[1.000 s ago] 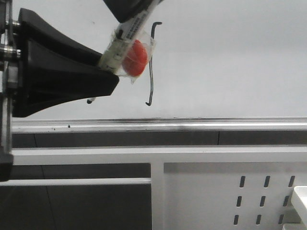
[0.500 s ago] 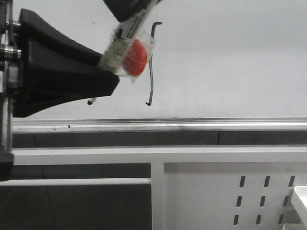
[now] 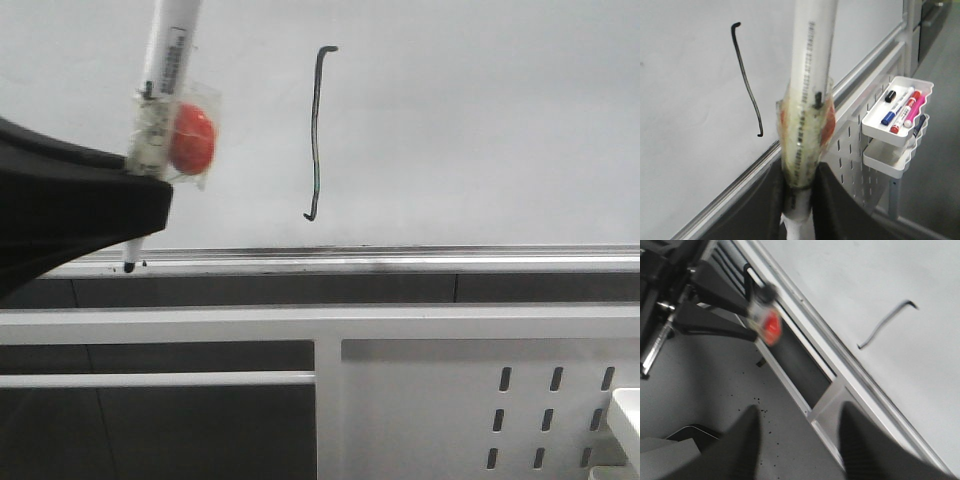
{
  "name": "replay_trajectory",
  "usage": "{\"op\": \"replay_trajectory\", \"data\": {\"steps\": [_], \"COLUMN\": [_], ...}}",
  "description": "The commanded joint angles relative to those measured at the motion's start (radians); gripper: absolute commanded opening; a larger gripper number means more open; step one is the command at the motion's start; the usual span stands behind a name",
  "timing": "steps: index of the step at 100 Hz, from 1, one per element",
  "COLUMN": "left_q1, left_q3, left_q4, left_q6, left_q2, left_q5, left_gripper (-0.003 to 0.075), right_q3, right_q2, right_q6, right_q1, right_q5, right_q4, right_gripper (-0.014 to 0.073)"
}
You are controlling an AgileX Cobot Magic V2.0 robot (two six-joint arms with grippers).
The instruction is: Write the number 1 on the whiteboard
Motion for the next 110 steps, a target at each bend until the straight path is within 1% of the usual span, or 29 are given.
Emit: {"op": "replay_trajectory", "data": {"steps": [1,2,3,5,11,20,26,41,49,56,63,72,79,88,98,110], "left_q1": [-0.008,-0.008,-0.008,-0.008,-0.008,-0.008,-0.008,-0.008,-0.008,-0.008,-0.008,-0.008,-0.008,-0.008,-0.008,-0.008], "left_q3": [0.038,0.048,0.053,0.068,0.102,0.129,0.129,0.127,0.127,0.127,0.127,0.127,0.125,0.125,0.125,0.121], "left_q4": [-0.139,-0.161,-0.172,-0.209,-0.315,-0.419,-0.476,-0.483,-0.505,-0.516,-0.516,-0.516,-0.516,-0.516,-0.524,-0.537], "left_q6": [-0.006,-0.006,-0.006,-0.006,-0.006,-0.006,-0.006,-0.026,-0.075,-0.096,-0.096,-0.096,-0.096,-0.116,-0.129,-0.129], "left_q2": [-0.011,-0.011,-0.011,-0.011,-0.011,-0.002,0.018,0.09,0.129,0.163,0.196,0.237,0.264,0.287,0.308,0.309], "left_q5": [-0.188,-0.195,-0.208,-0.229,-0.287,-0.362,-0.391,-0.493,-0.537,-0.577,-0.62,-0.665,-0.667,-0.667,-0.667,-0.667], "left_gripper": [-0.002,-0.002,-0.002,-0.002,-0.002,-0.002,-0.002,-0.002,-0.002,-0.002,-0.002,-0.002,-0.002,-0.002,-0.002,-0.002], "right_q3": [-0.034,-0.034,-0.034,-0.034,-0.021,0.023,0.079,0.199,0.232,0.244,0.247,0.247,0.247,0.247,0.247,0.247], "right_q2": [-0.082,-0.091,-0.096,-0.108,-0.149,-0.202,-0.23,-0.249,-0.245,-0.241,-0.241,-0.241,-0.241,-0.241,-0.241,-0.241], "right_q6": [0.032,0.035,0.039,0.046,0.056,0.056,0.056,0.056,0.068,0.111,0.16,0.258,0.322,0.366,0.379,0.379], "right_q1": [-0.003,-0.003,-0.003,-0.003,-0.003,-0.003,-0.003,-0.003,-0.003,-0.003,-0.003,-0.003,-0.003,-0.003,-0.003,-0.003], "right_q5": [0.013,0.019,0.022,0.029,0.032,0.017,-0.025,-0.173,-0.226,-0.249,-0.241,-0.224,-0.192,-0.145,-0.111,-0.106], "right_q4": [-0.03,-0.03,-0.03,-0.03,-0.03,-0.03,-0.032,-0.032,-0.041,-0.079,-0.14,-0.247,-0.323,-0.387,-0.404,-0.404], "right_gripper": [0.0018,0.0,-0.0037,-0.0073,-0.0067,-0.0068,-0.0068,-0.0067,-0.0067,-0.0067,-0.0067,-0.0062,-0.0055,-0.0055,-0.0055,-0.0055]}}
